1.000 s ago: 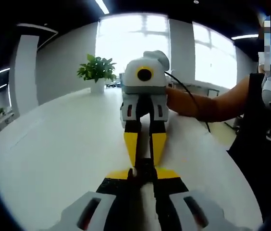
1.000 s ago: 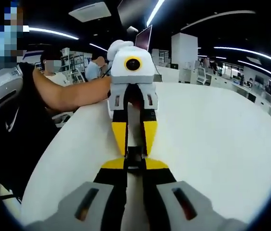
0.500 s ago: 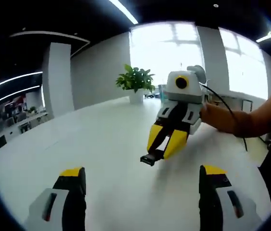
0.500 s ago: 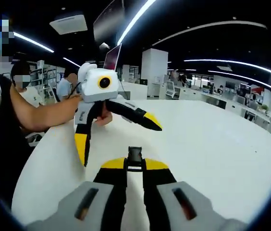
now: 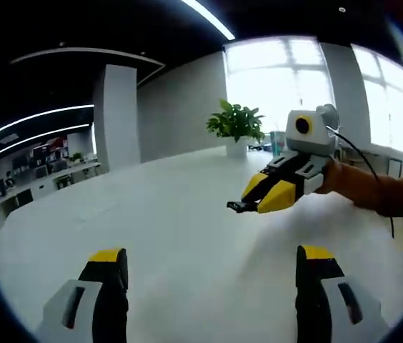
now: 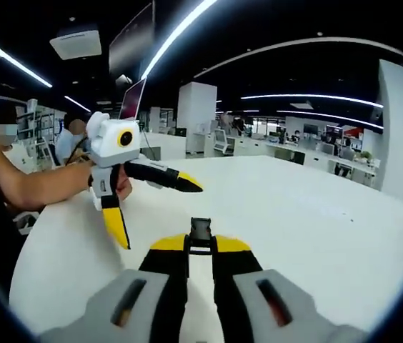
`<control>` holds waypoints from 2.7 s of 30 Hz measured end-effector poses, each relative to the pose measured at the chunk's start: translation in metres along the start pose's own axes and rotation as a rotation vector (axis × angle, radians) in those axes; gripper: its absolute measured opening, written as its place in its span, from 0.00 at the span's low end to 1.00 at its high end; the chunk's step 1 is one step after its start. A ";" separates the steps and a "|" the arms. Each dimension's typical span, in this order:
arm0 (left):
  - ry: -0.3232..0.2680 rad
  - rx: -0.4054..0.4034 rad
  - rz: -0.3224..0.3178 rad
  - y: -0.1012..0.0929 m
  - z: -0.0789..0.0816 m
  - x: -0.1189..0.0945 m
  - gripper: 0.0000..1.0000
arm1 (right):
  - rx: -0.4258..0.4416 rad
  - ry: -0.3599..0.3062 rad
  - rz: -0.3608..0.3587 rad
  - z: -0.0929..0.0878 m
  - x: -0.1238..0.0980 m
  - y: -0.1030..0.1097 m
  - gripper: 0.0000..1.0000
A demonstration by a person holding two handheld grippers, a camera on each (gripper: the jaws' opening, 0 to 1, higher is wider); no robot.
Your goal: Snap the two parts of the plastic buckle together until the buckle closes and remains connected.
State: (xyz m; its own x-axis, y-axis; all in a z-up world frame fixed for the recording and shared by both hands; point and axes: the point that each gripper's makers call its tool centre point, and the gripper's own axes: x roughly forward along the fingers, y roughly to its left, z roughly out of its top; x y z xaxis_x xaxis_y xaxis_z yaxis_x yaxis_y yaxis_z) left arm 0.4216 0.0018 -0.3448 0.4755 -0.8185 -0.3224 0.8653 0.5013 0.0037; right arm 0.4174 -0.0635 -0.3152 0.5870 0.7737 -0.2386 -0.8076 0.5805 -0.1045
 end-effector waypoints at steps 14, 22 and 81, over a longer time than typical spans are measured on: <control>-0.014 -0.003 0.101 0.017 0.002 0.001 1.00 | 0.033 -0.054 -0.240 0.007 -0.013 -0.049 0.10; -0.024 -0.050 0.162 0.031 0.003 -0.001 1.00 | 0.091 -0.048 -0.389 0.001 -0.025 -0.075 0.10; -0.075 -0.112 0.197 0.046 0.005 -0.001 0.99 | 0.138 0.045 -0.453 -0.019 0.020 -0.140 0.10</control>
State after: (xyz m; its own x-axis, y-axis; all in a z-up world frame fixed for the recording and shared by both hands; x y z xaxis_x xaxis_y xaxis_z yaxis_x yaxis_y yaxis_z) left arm 0.4613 0.0242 -0.3393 0.6475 -0.7182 -0.2547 0.7335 0.6780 -0.0471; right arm 0.5411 -0.1342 -0.3239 0.8729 0.4246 -0.2405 -0.4535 0.8877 -0.0789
